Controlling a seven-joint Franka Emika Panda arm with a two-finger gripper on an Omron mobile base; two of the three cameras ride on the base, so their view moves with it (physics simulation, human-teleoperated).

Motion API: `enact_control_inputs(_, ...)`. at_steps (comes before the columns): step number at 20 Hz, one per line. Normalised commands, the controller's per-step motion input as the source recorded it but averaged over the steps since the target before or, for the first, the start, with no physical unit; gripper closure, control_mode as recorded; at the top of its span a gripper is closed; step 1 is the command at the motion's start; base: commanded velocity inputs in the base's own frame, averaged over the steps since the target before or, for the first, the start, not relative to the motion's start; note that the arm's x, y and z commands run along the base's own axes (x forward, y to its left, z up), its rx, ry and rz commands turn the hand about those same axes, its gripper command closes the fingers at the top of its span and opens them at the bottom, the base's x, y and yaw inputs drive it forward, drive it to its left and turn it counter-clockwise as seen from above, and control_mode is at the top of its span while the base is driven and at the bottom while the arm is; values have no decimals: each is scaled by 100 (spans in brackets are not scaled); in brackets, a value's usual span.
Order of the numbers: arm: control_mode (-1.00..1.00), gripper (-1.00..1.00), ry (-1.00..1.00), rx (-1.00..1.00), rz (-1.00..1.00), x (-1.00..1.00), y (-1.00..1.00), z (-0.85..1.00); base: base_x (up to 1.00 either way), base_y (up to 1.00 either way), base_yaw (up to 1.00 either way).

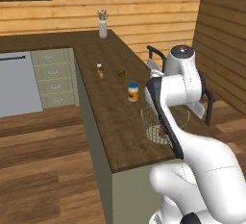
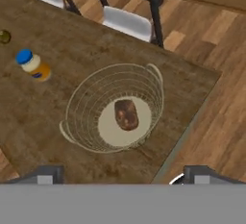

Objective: Open the cabinet, pick up the bread from the cabinet and place it in the basket. Then move the basket to the dining counter.

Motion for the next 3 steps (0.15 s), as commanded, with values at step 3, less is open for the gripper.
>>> enact_control_inputs(3,-100,-100,-8,-20,16,-61,95,64,0,0,0)
